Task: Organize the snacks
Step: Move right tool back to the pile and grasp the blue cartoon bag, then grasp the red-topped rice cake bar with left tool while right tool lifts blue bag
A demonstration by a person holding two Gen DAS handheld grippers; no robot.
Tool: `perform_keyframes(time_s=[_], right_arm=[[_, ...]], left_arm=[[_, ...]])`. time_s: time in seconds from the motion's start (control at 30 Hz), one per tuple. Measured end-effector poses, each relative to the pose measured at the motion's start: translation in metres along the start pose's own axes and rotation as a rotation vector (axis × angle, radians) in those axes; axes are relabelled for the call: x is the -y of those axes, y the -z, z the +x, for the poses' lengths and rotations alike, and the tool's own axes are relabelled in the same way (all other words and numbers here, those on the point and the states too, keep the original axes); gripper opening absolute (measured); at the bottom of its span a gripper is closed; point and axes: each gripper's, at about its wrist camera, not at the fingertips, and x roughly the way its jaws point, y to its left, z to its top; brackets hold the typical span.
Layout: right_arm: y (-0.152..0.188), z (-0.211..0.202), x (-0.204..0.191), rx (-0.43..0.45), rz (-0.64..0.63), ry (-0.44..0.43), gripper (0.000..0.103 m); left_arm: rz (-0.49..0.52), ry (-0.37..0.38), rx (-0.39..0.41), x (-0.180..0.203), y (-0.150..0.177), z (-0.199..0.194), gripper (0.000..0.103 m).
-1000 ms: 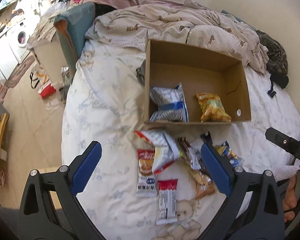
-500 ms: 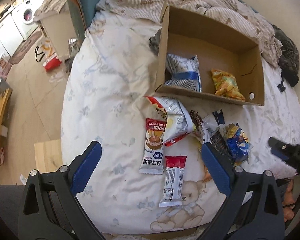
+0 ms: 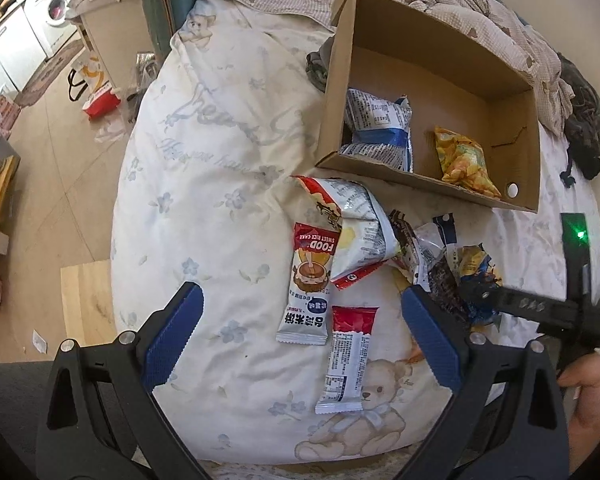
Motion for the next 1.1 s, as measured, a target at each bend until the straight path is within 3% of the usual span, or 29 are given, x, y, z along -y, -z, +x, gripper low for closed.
perform_keyframes(time_s=[0.1,0.3,0.4,0.53,0.73,0.87,1.0,1.03,1.1], right_arm=[[0.006,-0.007,-0.009,0.018,-0.074,0.016,0.054],[0.026,-0.046,-0.003,0.112,-0.078,-0.037,0.039],[0.039,-0.074,0.002,0.172,-0.076,-0.080,0.037],[0.048,-0.102,0.005,0.254,-0.062,-0.160,0.037],[0.048,-0.109,0.000,0.289,-0.048,-0.192,0.035],[0.049,-0.105,0.002,0.287,-0.035,-0.185,0.035],[0.050,-0.105,0.004,0.286,-0.026,-0.180,0.035],[0.050,-0.105,0.003,0.287,-0.028,-0.179,0.035],[0.050,-0.106,0.003,0.290,-0.028,-0.178,0.035]], left_arm=[[0.011,0.000,-0.002,0.003,0.001,0.001,0.098],[0.018,-0.008,-0.009,0.003,0.003,0.003,0.098],[0.015,-0.007,-0.026,0.003,0.006,0.006,0.098],[0.043,0.008,-0.100,0.013,0.015,0.020,0.079],[0.127,0.006,-0.244,0.037,0.041,0.056,0.070],[0.176,-0.012,-0.305,0.051,0.052,0.076,0.061],[0.225,-0.037,-0.324,0.064,0.058,0.089,0.059],[0.242,-0.042,-0.324,0.067,0.059,0.092,0.033],[0.296,-0.070,-0.340,0.074,0.063,0.094,0.027]])
